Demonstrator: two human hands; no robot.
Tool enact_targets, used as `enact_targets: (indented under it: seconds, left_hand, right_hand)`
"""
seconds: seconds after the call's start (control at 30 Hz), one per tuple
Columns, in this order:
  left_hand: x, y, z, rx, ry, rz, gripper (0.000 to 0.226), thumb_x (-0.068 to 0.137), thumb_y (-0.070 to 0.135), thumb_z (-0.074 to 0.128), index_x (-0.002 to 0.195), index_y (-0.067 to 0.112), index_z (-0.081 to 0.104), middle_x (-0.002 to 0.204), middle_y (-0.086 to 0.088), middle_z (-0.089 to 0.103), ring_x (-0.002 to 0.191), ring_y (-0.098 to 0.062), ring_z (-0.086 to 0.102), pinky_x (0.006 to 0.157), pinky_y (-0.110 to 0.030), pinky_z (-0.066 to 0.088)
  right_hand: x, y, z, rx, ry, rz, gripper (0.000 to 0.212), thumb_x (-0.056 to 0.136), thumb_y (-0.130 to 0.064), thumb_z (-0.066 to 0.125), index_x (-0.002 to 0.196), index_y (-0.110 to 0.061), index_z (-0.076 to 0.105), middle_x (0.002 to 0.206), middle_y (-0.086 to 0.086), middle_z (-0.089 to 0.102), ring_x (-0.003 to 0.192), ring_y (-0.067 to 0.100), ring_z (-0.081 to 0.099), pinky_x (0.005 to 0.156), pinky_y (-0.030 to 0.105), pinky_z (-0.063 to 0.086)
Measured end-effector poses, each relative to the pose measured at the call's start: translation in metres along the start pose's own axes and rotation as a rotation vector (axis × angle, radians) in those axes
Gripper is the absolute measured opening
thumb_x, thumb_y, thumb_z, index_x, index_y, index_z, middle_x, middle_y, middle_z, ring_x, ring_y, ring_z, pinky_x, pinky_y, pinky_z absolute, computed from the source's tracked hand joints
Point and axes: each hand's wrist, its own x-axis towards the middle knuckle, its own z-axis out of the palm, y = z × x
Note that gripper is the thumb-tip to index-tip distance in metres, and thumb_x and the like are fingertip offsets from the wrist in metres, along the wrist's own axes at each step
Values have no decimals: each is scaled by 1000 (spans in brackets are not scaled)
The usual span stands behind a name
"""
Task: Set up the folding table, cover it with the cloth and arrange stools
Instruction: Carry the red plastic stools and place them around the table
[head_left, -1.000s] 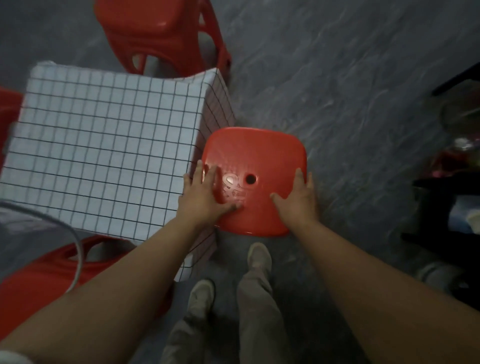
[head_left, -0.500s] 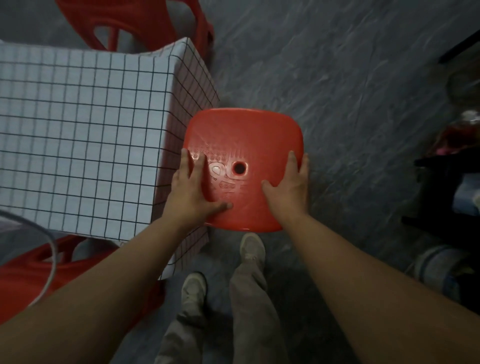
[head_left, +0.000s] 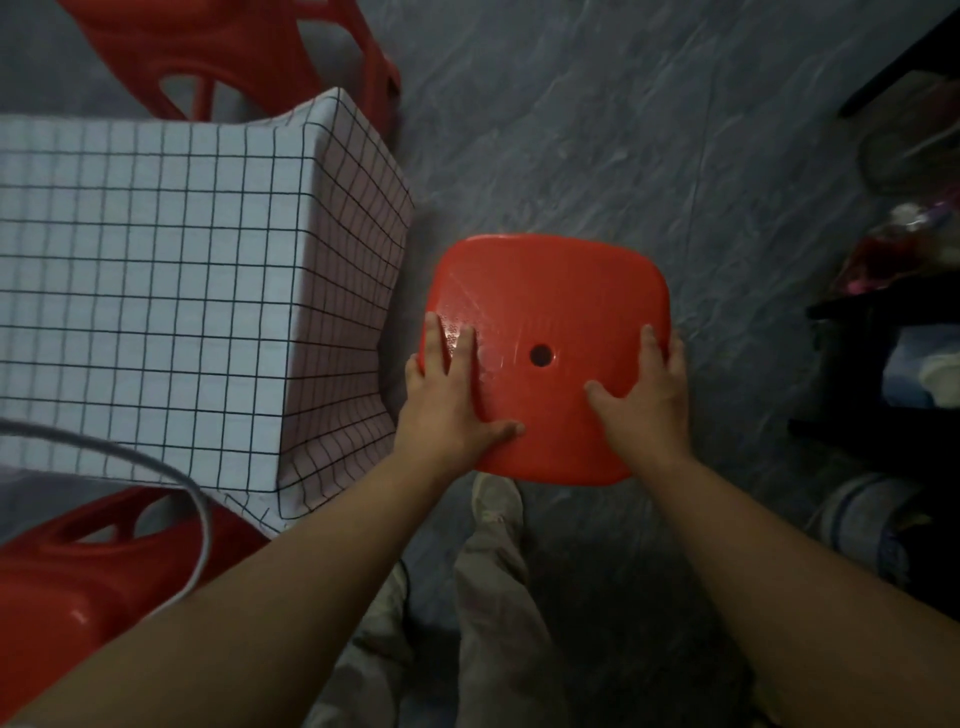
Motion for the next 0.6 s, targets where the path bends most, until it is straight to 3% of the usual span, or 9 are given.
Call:
enact_targets:
  seconds: [0.13,0.27,0.47,0.6]
  left_hand:
    - [-2,2,-2,-8,-19,-5,131,60,68,83,157,41,-1,163,14,-28,152,-42,4,110,-62,35]
    - [-9,-13,-12,-24,5,27,115,73,68,74,159,37,4,166,12,-19,154,-33,6,116,-58,31]
    - [-24,-95,-43,190,244,-16,97,83,70,52,160,23,17,170,-5,0,156,-25,-1,123,-58,13]
    - [-42,-169,-68,282,331,-125,101,80,70,56,159,20,17,170,-6,1,156,-24,-4,123,-60,6]
  right_hand:
    - [0,-2,0,-42,2,11,91,84,-30,73,158,-20,22,165,13,5,149,30,19,119,32,19]
    - [-9,-18,7,-189,57,-20,82,85,-27,69,155,-17,28,165,15,8,150,35,12,123,43,13]
    - [-43,-82,53,-354,43,-413,74,83,-28,68,150,-14,40,162,17,23,149,36,18,121,50,15]
    - [-79,-137,110,-428,-107,-654,72,87,-28,63,152,-15,35,162,14,24,150,33,18,120,48,16]
